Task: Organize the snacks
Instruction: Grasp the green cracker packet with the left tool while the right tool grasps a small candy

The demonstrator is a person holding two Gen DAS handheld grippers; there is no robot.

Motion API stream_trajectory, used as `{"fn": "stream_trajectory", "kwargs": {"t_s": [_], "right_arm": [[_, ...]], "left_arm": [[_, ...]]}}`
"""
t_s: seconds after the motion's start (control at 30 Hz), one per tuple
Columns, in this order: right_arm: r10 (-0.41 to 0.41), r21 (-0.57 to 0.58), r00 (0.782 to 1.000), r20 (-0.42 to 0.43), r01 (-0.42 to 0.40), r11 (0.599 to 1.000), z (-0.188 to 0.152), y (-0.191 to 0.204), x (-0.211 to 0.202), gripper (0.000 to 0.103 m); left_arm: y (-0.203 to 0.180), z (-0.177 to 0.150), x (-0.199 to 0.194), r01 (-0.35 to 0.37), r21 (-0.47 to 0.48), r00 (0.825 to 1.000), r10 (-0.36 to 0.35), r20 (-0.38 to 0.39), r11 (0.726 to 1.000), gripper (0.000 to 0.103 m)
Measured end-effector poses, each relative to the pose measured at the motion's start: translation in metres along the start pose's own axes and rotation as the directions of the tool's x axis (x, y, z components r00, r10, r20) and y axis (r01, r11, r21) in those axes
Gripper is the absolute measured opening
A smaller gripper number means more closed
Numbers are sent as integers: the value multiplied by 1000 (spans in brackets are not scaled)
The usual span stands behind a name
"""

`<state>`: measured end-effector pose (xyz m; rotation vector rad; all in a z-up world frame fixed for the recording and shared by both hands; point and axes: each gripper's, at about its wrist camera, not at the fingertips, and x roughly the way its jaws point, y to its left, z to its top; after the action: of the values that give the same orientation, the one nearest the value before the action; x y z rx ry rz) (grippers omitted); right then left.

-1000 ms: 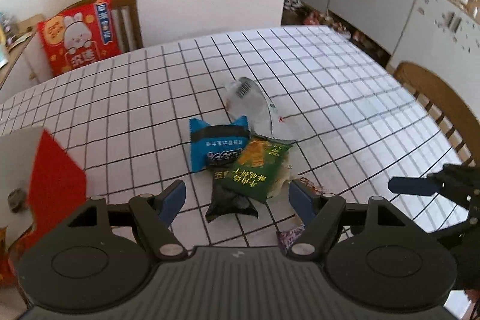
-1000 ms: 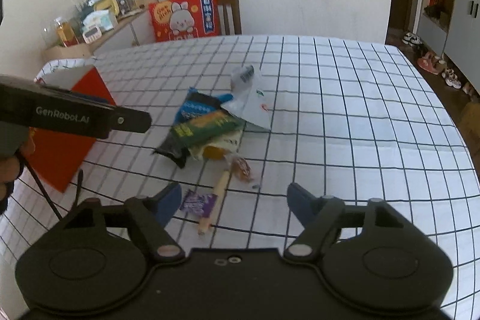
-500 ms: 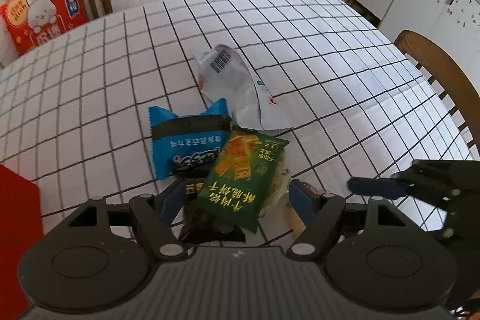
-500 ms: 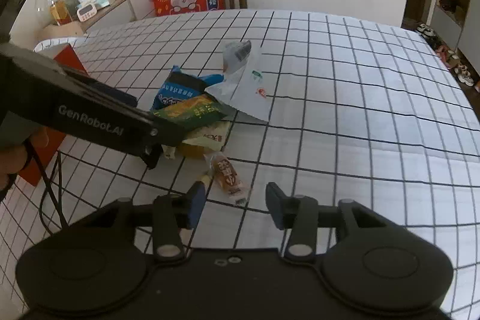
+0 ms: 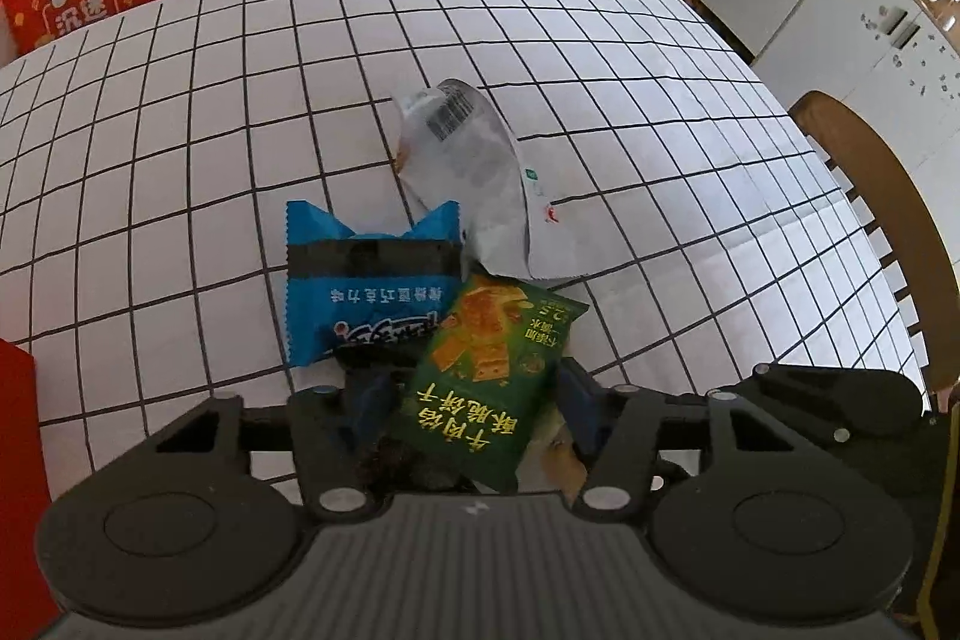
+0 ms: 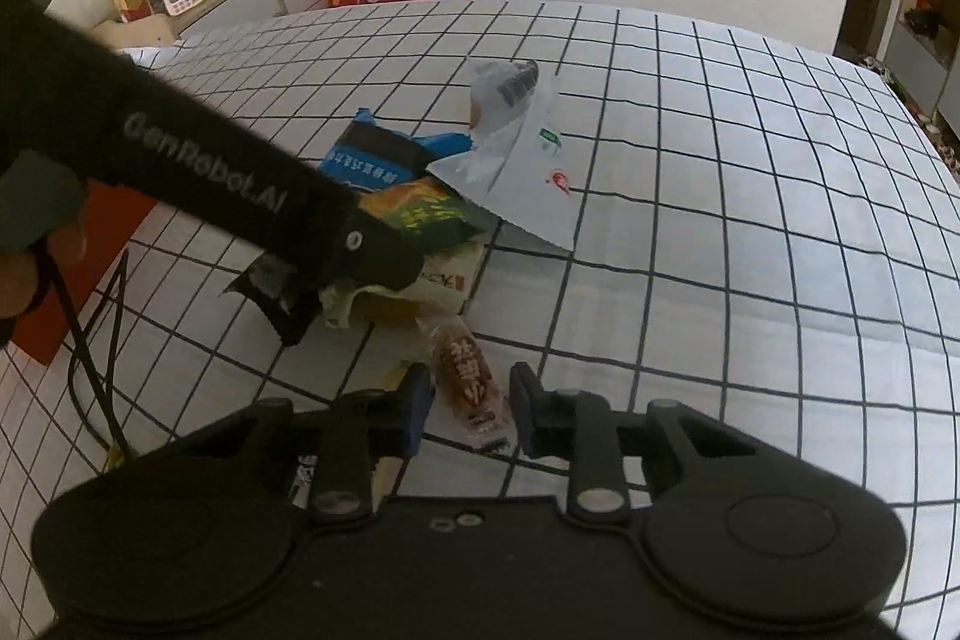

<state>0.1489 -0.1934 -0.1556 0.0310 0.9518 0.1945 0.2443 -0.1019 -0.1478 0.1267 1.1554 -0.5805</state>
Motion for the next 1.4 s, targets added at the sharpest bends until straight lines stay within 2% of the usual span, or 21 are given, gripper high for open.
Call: {"fn": "stream_trajectory", "kwargs": {"t_s": [0.1, 0.2, 0.53, 0.63, 1.07, 1.4], "right_arm": [[-9, -17, 1000, 4, 9, 1000, 0, 3, 0, 21], [-19, -18, 1000, 9, 19, 1000, -1, 5, -1, 16], [-14, 53, 999, 32, 12, 999, -6, 3, -23, 14], [-7, 66, 999, 39, 4, 998, -9, 3, -34, 10], [2, 93, 995, 97, -11, 996, -18, 15, -84, 10], [65, 46, 981, 181, -74, 996, 0, 54, -123, 10]], "left_arm": [[0, -2, -3, -8, 0, 1000, 8, 6, 1000, 50], [-2, -5, -7, -22, -1, 1000, 23, 22, 1000, 47], [-1, -20, -26, -60, -51, 996, 63, 63, 997, 44], [1, -26, -35, -63, -67, 995, 67, 70, 996, 44], [0, -64, -91, -81, -111, 987, 95, 127, 991, 44], [10, -89, -144, -132, -173, 972, 162, 172, 976, 44]]}}
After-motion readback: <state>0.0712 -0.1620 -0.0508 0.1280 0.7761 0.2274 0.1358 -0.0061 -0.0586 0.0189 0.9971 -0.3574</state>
